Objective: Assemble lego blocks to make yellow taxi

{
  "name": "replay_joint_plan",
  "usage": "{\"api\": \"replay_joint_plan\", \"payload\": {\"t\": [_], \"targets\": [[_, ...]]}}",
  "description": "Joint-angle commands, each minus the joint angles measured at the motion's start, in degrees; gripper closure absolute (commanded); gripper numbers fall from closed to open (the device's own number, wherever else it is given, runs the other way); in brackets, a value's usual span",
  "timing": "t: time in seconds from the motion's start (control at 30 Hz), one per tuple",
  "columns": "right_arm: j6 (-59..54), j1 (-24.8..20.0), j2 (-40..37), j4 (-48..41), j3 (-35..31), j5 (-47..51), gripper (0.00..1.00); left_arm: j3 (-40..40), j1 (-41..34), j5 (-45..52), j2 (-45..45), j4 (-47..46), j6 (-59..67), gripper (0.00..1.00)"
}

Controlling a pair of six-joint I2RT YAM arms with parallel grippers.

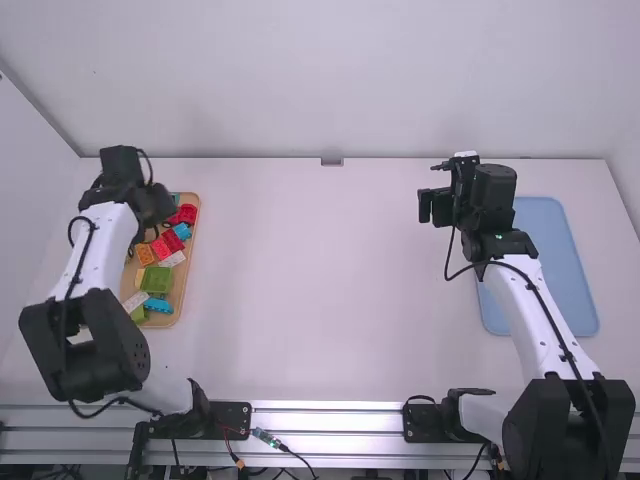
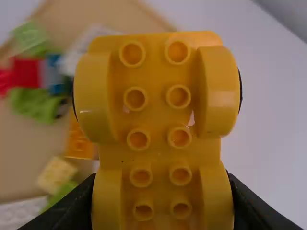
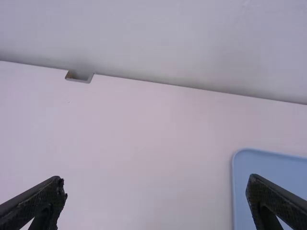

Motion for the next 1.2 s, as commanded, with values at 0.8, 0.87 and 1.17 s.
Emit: {"api": "replay_joint_plan", "payload": {"t": [0.8,0.87,1.17], "targets": [[0.15,0.04,0.40,-0.35,1.88,0.20,0.01,-8.63,-44.48,5.60,14.80,-0.55,71.46,0.98],[0.15,0.04,0.40,-0.22,1.86,0.09,0.01,-10.32,-44.46,5.90,15.46,2.60,71.46,0.98],[0.15,0.04,0.40,-0.15,1.86,0.07,0.01,-14.45,-44.41,8.59,16.11,6.88,72.08,0.94]]}}
